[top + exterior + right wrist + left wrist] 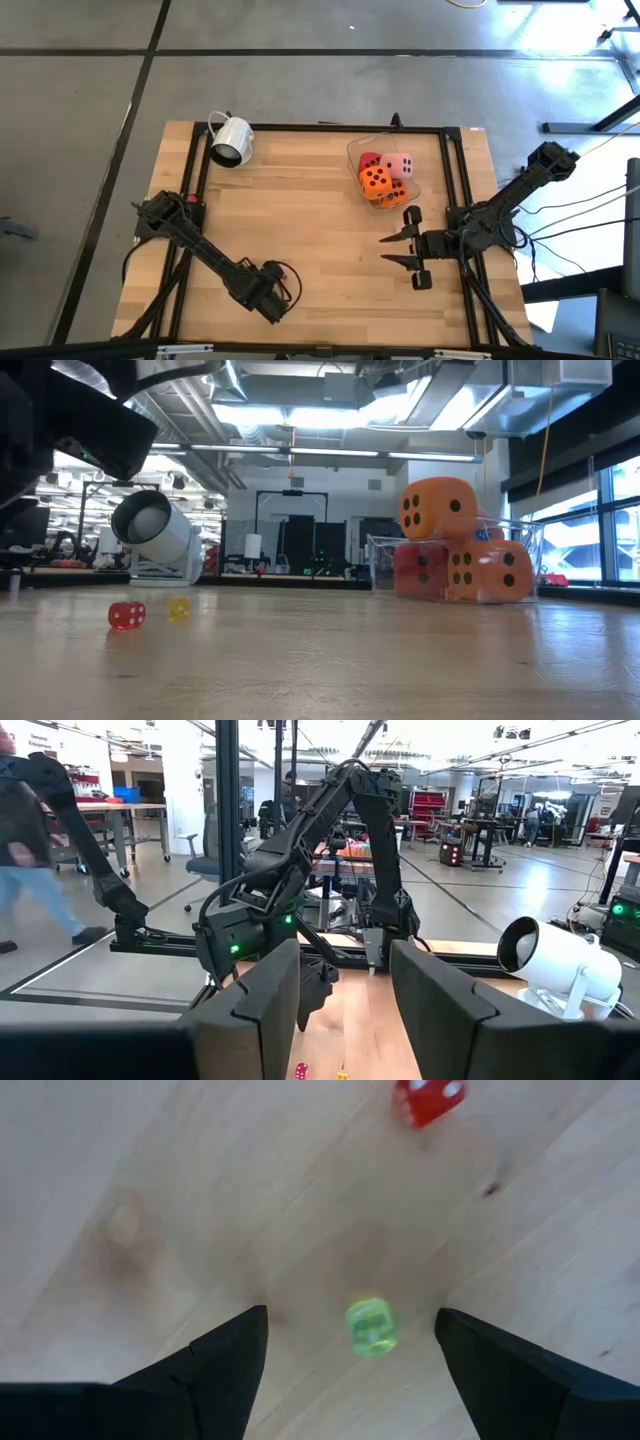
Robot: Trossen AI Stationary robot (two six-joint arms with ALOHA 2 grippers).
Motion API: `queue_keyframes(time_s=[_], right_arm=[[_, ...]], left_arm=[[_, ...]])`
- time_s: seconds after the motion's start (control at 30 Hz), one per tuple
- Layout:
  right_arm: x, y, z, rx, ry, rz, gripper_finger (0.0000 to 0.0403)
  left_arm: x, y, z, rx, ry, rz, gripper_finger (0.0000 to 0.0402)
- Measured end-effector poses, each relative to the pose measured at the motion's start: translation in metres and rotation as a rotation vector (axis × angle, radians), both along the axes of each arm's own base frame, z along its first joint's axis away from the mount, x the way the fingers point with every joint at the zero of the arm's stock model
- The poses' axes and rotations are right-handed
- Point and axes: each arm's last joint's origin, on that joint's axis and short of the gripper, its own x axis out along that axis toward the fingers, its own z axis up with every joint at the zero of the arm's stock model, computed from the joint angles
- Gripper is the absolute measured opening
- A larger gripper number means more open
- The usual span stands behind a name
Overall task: Pick & Place Dice
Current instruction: Put the small green die in the bin
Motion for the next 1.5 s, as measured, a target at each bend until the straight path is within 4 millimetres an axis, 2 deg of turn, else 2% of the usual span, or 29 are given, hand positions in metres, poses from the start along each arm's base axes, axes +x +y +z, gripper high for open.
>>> queue_keyframes(time_s=[0.77,1.2,1.5], right_arm=[[0.0,0.0,0.0,-0.001,0.0,0.001,0.016],[0.0,0.0,0.0,0.0,0.0,0.001,0.016],[0.0,0.0001,0.0,-0.001,0.0,0.003,0.016]], left_arm=[[0.0043,0.0026,0.0001,-0.054,0.017,-0.014,0.0289],[0.0041,0.0005,0.0007,-0.096,0.034,-0.021,0.0198],[0.0031,-0.0002,0.0007,-0.122,0.058,-0.035,0.015]])
